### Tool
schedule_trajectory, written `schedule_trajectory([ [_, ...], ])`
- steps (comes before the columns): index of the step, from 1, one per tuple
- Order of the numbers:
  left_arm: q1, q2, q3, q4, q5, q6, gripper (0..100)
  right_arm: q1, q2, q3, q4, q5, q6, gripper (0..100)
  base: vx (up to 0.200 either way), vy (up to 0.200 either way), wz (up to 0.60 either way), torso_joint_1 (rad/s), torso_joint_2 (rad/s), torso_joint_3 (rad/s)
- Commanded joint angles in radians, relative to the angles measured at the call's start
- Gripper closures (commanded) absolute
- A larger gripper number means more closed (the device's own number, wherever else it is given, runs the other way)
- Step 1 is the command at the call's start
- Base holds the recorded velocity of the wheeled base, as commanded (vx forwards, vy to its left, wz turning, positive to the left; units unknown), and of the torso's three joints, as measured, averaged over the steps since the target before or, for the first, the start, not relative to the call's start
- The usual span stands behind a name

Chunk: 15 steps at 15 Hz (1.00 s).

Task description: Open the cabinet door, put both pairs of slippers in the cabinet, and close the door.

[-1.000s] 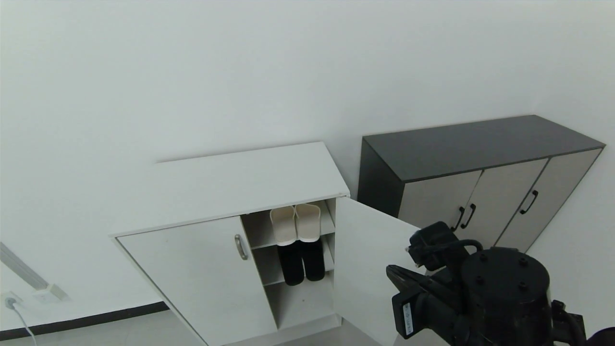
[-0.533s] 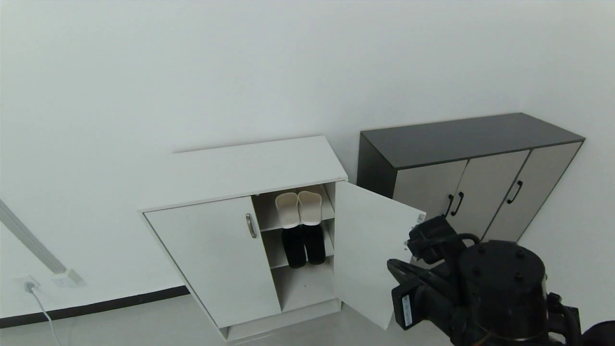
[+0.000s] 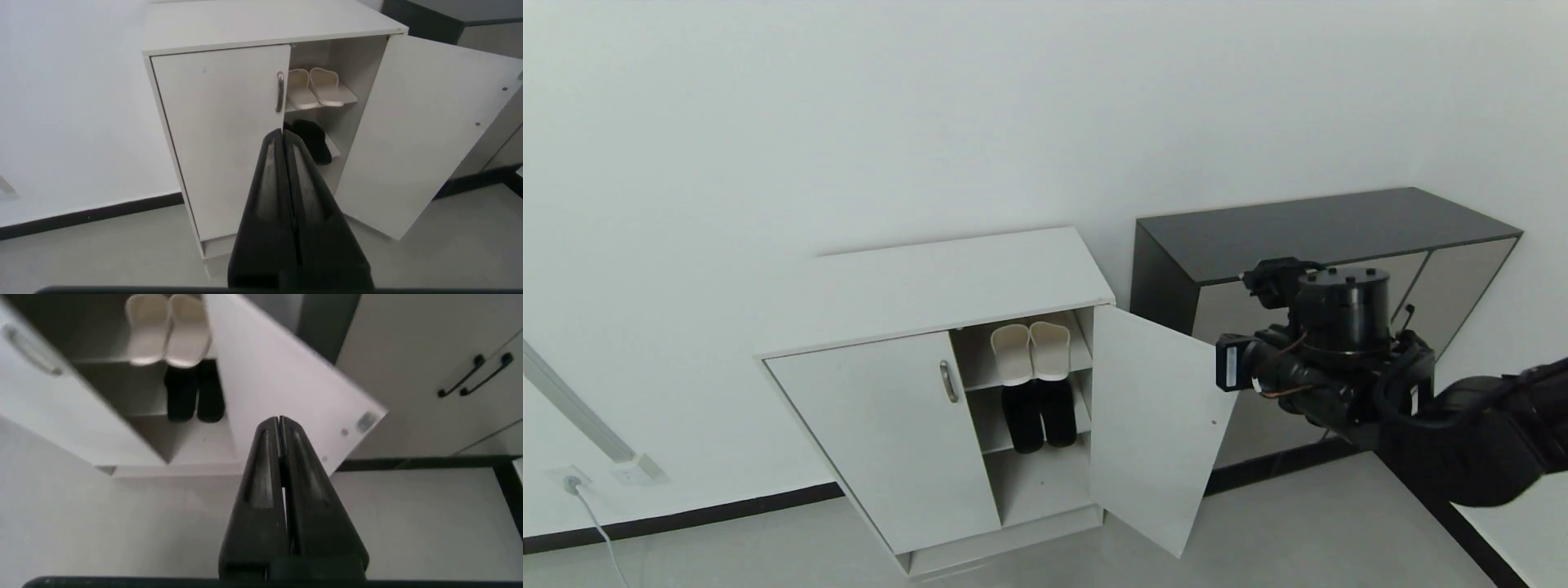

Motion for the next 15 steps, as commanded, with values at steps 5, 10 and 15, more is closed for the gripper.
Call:
schedule_trajectory([
  [5, 0.000, 0.001, 0.000, 0.000, 0.001, -0.001, 100, -0.158, 0.223, -0.315, 0.117, 0.063, 0.006, 100, 0.000, 0.000, 0.00, 0.000, 0.00, 0.000],
  [10, 0.000, 0.001, 0.000, 0.000, 0.002, -0.001, 100, -0.203, 0.315, -0.373, 0.115, 0.066, 0.009, 100, 0.000, 0.000, 0.00, 0.000, 0.00, 0.000],
  [15, 0.000, 0.001, 0.000, 0.000, 0.002, -0.001, 100, -0.204, 0.362, -0.371, 0.111, 0.080, 0.026, 100, 0.000, 0.000, 0.00, 0.000, 0.00, 0.000],
])
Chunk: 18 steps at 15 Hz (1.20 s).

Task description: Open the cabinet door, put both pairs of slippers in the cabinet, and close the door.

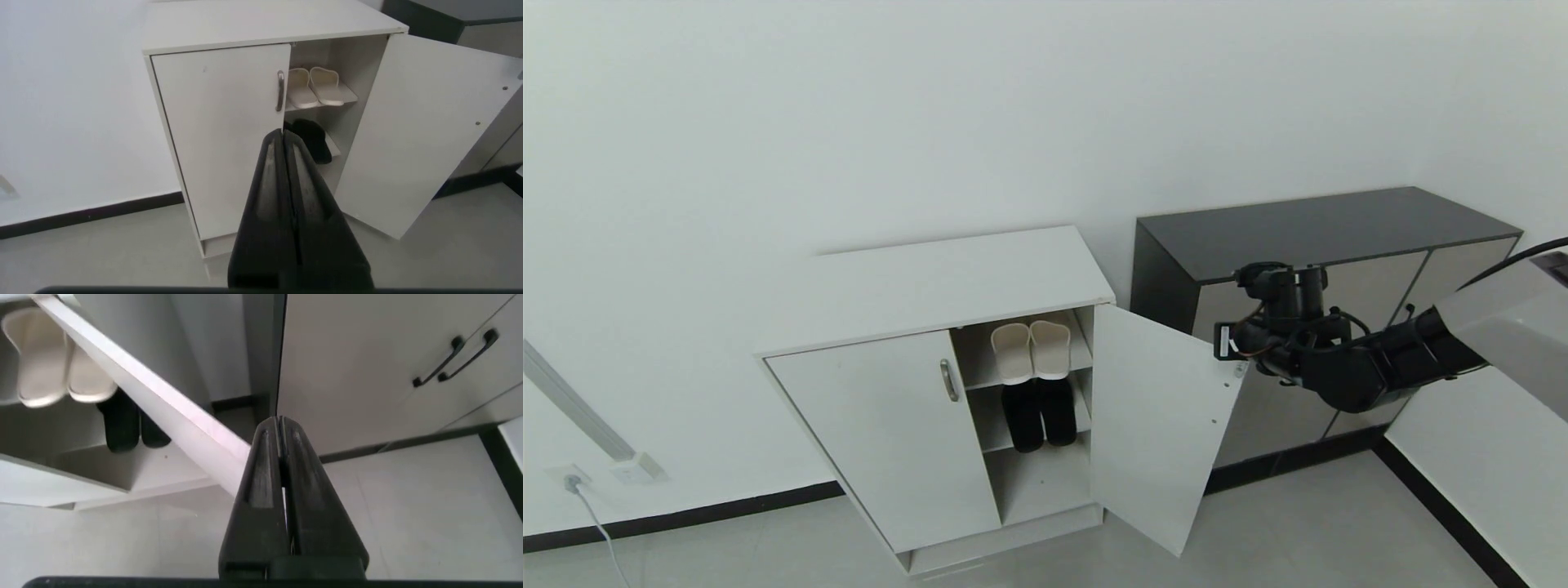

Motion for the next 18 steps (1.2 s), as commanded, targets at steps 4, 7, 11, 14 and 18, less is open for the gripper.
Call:
schedule_trajectory([
  [4, 0.000, 0.001, 0.000, 0.000, 0.000, 0.000, 100, -0.009, 0.046, -0.006, -0.006, -0.001, -0.001, 100, 0.000, 0.000, 0.00, 0.000, 0.00, 0.000],
  [7, 0.000, 0.001, 0.000, 0.000, 0.000, 0.000, 100, -0.014, 0.051, -0.006, -0.006, -0.001, 0.007, 100, 0.000, 0.000, 0.00, 0.000, 0.00, 0.000],
  [11, 0.000, 0.001, 0.000, 0.000, 0.000, 0.000, 100, -0.014, 0.046, 0.004, -0.006, -0.001, 0.030, 100, 0.000, 0.000, 0.00, 0.000, 0.00, 0.000],
  [14, 0.000, 0.001, 0.000, 0.000, 0.000, 0.000, 100, 0.025, 0.000, 0.076, -0.006, -0.001, 0.031, 100, 0.000, 0.000, 0.00, 0.000, 0.00, 0.000],
  [18, 0.000, 0.001, 0.000, 0.000, 0.000, 0.000, 100, 0.158, -0.099, 0.233, -0.065, -0.001, 0.057, 100, 0.000, 0.000, 0.00, 0.000, 0.00, 0.000],
])
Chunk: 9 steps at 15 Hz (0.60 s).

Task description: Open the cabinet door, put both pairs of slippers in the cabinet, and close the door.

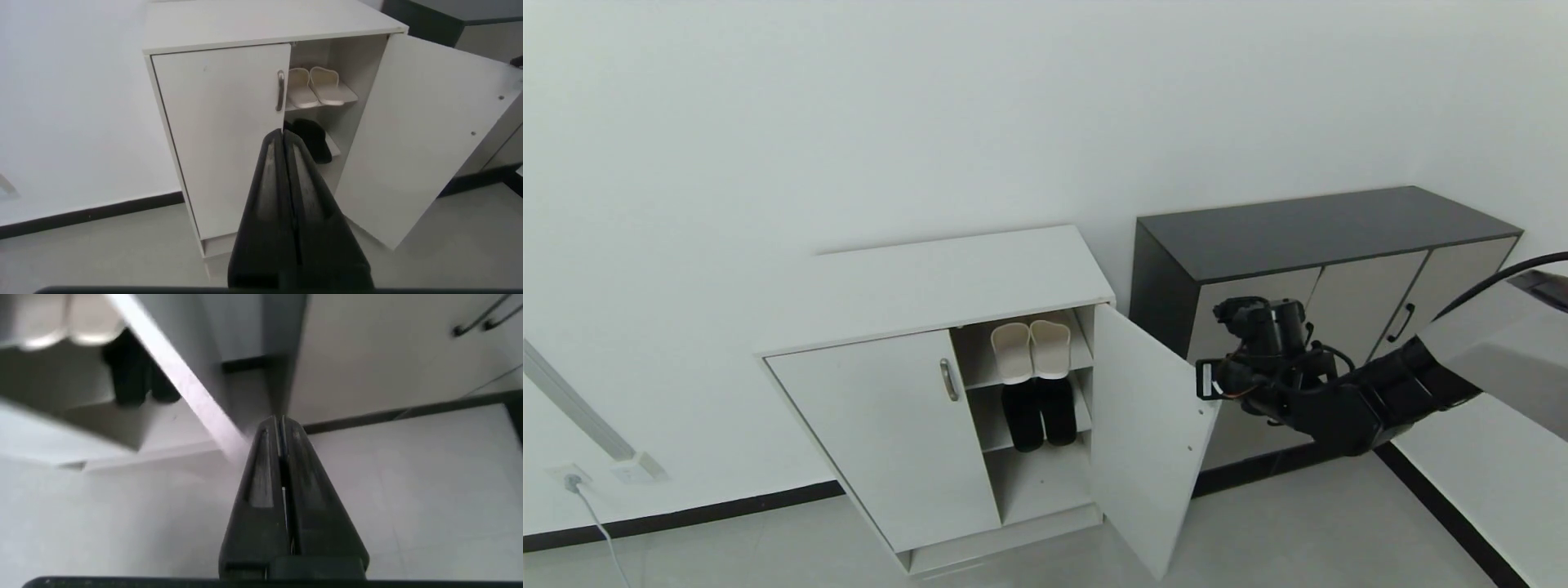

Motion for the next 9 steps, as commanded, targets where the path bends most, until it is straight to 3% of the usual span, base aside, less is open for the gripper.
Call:
schedule_trajectory([
  [1, 0.000, 0.001, 0.000, 0.000, 0.000, -0.001, 100, 0.094, -0.096, 0.100, -0.027, 0.000, 0.009, 100, 0.000, 0.000, 0.00, 0.000, 0.00, 0.000],
  [5, 0.000, 0.001, 0.000, 0.000, -0.001, -0.002, 100, 0.206, -0.186, 0.206, -0.043, 0.002, 0.062, 100, 0.000, 0.000, 0.00, 0.000, 0.00, 0.000],
  [9, 0.000, 0.001, -0.002, 0.000, -0.001, -0.001, 100, 0.234, -0.202, 0.275, -0.134, 0.022, 0.069, 100, 0.000, 0.000, 0.00, 0.000, 0.00, 0.000],
])
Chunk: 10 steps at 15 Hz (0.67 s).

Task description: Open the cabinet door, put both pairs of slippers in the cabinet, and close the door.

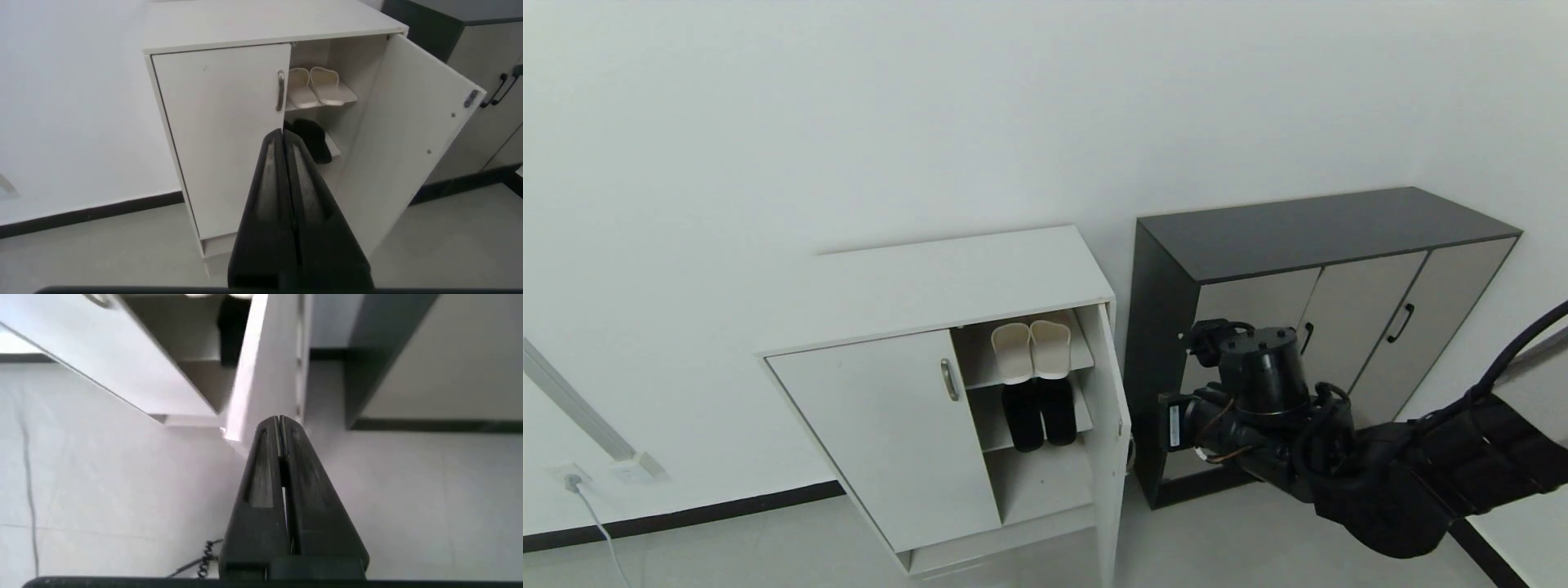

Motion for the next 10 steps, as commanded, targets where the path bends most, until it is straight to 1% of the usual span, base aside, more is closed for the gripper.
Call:
schedule_trajectory([
  [1, 0.000, 0.001, 0.000, 0.000, 0.002, -0.001, 100, 0.006, -0.017, 0.054, -0.062, 0.034, -0.009, 100, 0.000, 0.000, 0.00, 0.000, 0.00, 0.000],
  [3, 0.000, 0.001, -0.002, 0.000, 0.000, -0.001, 100, 0.009, -0.011, 0.094, -0.108, 0.042, -0.036, 100, 0.000, 0.000, 0.00, 0.000, 0.00, 0.000],
  [10, 0.000, 0.001, 0.000, 0.000, 0.000, 0.000, 100, 0.012, -0.003, 0.092, -0.113, 0.040, -0.050, 100, 0.000, 0.000, 0.00, 0.000, 0.00, 0.000],
])
